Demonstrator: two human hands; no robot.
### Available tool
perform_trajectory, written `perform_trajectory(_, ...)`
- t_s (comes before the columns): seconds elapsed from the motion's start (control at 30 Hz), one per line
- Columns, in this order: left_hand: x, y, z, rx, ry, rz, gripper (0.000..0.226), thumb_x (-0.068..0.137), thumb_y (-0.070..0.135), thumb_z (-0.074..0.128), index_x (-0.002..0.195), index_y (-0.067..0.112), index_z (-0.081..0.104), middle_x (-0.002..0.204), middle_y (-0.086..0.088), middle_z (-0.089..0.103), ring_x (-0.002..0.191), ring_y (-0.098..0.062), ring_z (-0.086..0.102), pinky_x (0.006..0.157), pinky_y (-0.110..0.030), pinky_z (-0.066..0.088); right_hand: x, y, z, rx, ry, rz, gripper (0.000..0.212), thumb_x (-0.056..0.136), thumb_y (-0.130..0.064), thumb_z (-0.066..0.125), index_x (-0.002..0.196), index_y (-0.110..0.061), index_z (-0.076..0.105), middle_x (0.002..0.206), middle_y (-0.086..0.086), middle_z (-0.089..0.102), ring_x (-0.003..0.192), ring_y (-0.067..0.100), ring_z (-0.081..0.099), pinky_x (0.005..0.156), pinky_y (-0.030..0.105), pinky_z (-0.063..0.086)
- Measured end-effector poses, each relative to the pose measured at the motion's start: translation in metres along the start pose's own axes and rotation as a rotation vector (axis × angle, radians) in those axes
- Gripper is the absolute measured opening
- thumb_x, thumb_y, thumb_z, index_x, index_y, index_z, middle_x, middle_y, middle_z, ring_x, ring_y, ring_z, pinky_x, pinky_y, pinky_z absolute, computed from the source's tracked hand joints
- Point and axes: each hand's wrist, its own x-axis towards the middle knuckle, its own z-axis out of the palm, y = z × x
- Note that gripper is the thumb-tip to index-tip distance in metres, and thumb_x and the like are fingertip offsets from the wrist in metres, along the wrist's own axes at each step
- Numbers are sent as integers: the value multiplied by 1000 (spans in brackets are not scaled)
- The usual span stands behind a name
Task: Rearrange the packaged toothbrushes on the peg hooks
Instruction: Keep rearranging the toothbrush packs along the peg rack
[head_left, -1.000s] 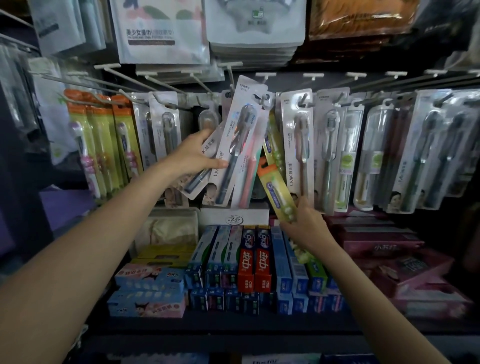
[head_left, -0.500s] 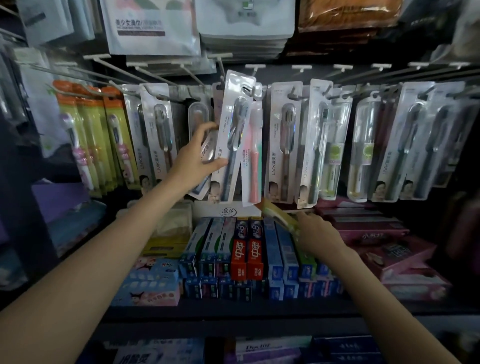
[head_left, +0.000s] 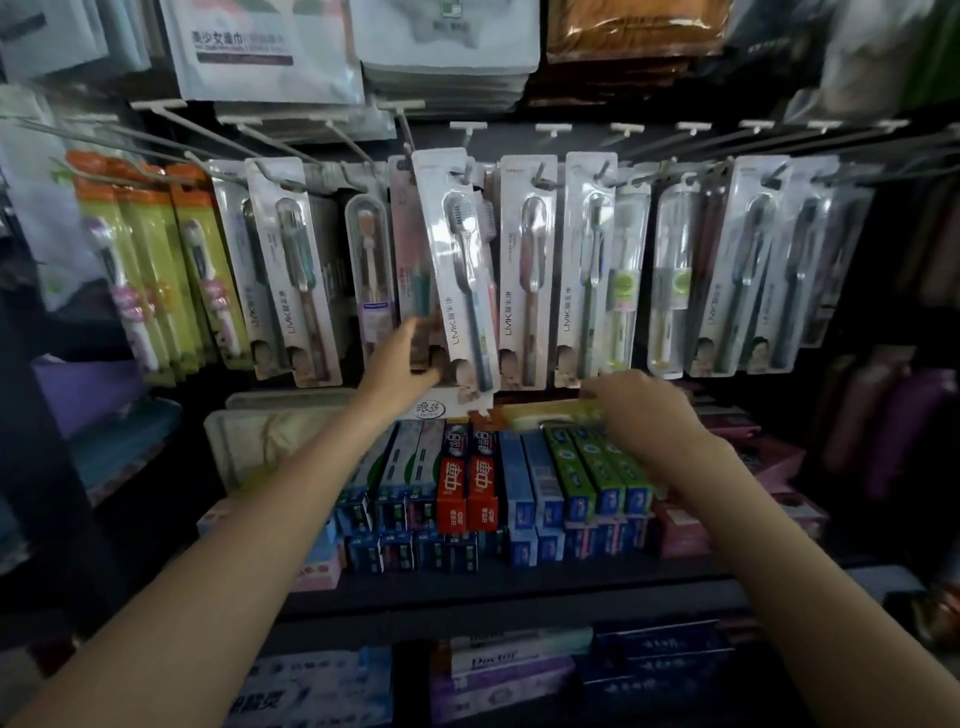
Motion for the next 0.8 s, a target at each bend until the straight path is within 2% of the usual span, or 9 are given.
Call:
perform_trajectory(0.13, -9, -9, -11, -57, 82, 21, 38, 85, -1, 57, 121, 6, 49, 119, -9, 55, 109, -19, 53, 91, -24, 41, -3, 6, -5, 75, -2, -93, 50, 81, 3, 49, 123, -24, 52, 116, 8, 59, 104, 32, 57, 74, 34, 43)
perform_trajectory(0.23, -16, -16, -31, -72, 145, -17, 28, 89, 1, 52, 116, 10, 51, 112, -5, 55, 97, -12, 52, 74, -10, 39, 1, -5, -11, 142, 41, -186, 46, 82, 2, 48, 121, -21, 53, 114, 7, 61, 103, 28, 57, 76, 33, 45)
perform_trajectory(0.3, -21, -17, -49, -93, 218, -41, 22, 92, 3, 49, 113, 11, 50, 107, -3, 56, 91, -11, 54, 68, -8, 39, 8, -23, -16, 263, 76, -232, 42, 85, -1, 50, 123, -20, 51, 112, 8, 62, 101, 27, 58, 79, 36, 49)
perform_trajectory(0.37, -26, -16, -69, -141, 293, -71, 20, 94, 7, 45, 114, 9, 49, 105, -3, 55, 89, -10, 55, 70, -11, 41, 16, -49, -22, 382, 104, -292, 43, 87, -6, 52, 127, -22, 46, 107, 7, 62, 95, 28, 60, 77, 39, 51)
perform_trajectory(0.43, -33, -15, -88, -235, 299, -123, 26, 96, 13, 45, 121, 9, 45, 112, -5, 53, 96, -13, 53, 76, -20, 45, 22, -80, -26, 544, 131, -381, 47, 88, -8, 55, 130, -22, 41, 99, 4, 60, 87, 28, 61, 71, 36, 50)
perform_trajectory(0.53, -42, -17, -111, -626, 281, -160, 46, 93, 12, 51, 133, 22, 32, 127, -5, 49, 109, -17, 54, 88, -34, 50, 31, -128, -28, 711, 165, -482, 50, 88, -8, 55, 134, -21, 39, 111, 5, 61, 93, 26, 61, 66, 26, 41)
perform_trajectory(0.63, -44, -24, -137, -923, 432, -191, 70, 90, -1, 52, 140, 32, 16, 124, -5, 52, 109, -19, 56, 80, -30, 53, 45, -172, -29, 903, 162, -490, 49, 88, -10, 58, 133, -21, 40, 117, 4, 60, 96, 22, 60, 66, 22, 42)
perform_trajectory(0.7, -43, -31, -152, -922, 460, -236, 73, 89, -2, 53, 141, 32, 16, 122, -8, 53, 103, -19, 59, 70, -25, 54, 54, -194, -32, 1053, 133, -472, 48, 87, -11, 61, 130, -21, 43, 113, 6, 61, 94, 19, 59, 70, 29, 48)
perform_trajectory(0.8, -39, -37, -161, -768, 387, -305, 69, 87, -3, 56, 139, 31, 26, 109, -7, 60, 90, -13, 63, 64, -24, 54, 69, -218, -38, 1157, 84, -474, 45, 86, -13, 63, 127, -20, 47, 103, 6, 60, 93, 21, 59, 78, 38, 51)
